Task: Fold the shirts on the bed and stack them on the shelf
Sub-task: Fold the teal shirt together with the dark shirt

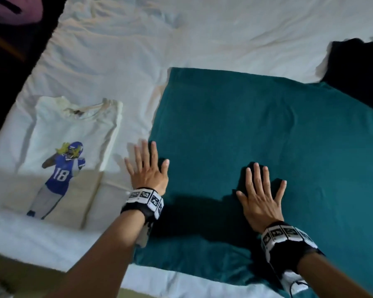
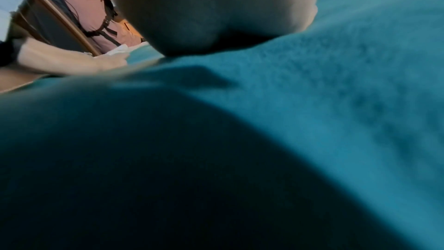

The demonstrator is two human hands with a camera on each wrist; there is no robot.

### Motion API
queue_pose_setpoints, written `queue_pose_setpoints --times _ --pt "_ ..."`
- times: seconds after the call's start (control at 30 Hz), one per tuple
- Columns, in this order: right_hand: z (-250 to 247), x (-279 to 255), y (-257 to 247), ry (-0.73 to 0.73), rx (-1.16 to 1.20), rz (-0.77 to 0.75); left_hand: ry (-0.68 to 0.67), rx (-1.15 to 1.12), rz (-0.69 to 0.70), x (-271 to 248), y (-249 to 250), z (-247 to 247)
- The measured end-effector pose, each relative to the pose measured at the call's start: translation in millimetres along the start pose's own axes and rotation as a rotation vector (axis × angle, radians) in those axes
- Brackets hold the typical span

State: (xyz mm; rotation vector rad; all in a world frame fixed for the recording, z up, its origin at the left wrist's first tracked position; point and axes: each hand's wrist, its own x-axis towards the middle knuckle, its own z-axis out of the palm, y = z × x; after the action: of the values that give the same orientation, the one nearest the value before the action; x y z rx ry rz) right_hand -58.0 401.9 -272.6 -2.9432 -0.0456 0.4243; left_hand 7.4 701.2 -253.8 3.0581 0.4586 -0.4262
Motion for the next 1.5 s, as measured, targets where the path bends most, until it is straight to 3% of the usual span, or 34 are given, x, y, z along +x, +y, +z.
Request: queue_pose_setpoints --times 0.07,0.2,0.27,0.37,0.47,0.53,0.6,0.7,0.83,0.9,1.0,1.07,1.1,1.13,1.2,1.27,1.3,1.33,1.47,1.5 --pt "1 -8 -5 -0.007 0.002 0.020 0.022 -0.064 -0.060 -11 10 -8" --pt "5 -32 -7 -0.032 0.017 0.034 0.088 -0.171 0.309 -91 96 11" --pt "5 -43 -4 -0.051 0.030 0.034 0.024 -0.157 0.373 -129 103 28" --pt "6 -57 1 -0.079 0.031 0.036 0.014 -0.051 0.287 -139 28 43" --pt "3 -68 3 -0.103 0.060 0.051 0.091 0.026 0.035 -135 -66 36" --pt "-1 -74 1 -0.127 0.093 0.054 0.093 -0.018 -0.102 -141 -80 26" --pt "-5 -81 2 -0.144 0.138 0.082 0.084 -0.089 -0.021 -156 -42 21" --pt "-12 -97 23 -0.132 0.178 0.202 0.019 -0.179 0.282 -190 63 26" --pt "-19 -129 107 -0.139 0.158 0.437 -0.090 -0.211 0.548 -241 192 42" --pt "-24 -154 168 -0.138 0.141 0.581 -0.125 -0.156 0.631 -257 214 47" --pt "-33 -197 255 -0.138 0.218 0.906 -0.159 -0.084 0.641 -263 209 54" --pt "-38 -217 283 -0.120 0.252 1.104 -0.160 -0.055 0.627 -266 204 54" --pt "-38 -221 284 -0.077 0.248 1.123 -0.162 -0.051 0.614 -268 207 54" --pt "-37 -222 276 -0.028 0.232 1.063 -0.171 -0.051 0.601 -271 212 53" --pt "-32 -220 239 0.033 0.208 0.758 -0.184 -0.058 0.606 -280 225 53" --pt "-19 -222 197 0.010 0.197 0.423 -0.177 -0.052 0.648 -287 231 55" --pt "-12 -226 185 -0.012 0.172 0.336 -0.165 -0.040 0.663 -288 230 56" --pt "-6 -232 183 -0.026 0.157 0.334 -0.148 -0.029 0.663 -287 227 57" --pt "-1 -258 211 0.004 0.219 0.614 -0.110 -0.002 0.550 -278 209 54" --pt "-3 -262 209 -0.005 0.235 0.579 -0.122 -0.013 0.563 -279 208 51"
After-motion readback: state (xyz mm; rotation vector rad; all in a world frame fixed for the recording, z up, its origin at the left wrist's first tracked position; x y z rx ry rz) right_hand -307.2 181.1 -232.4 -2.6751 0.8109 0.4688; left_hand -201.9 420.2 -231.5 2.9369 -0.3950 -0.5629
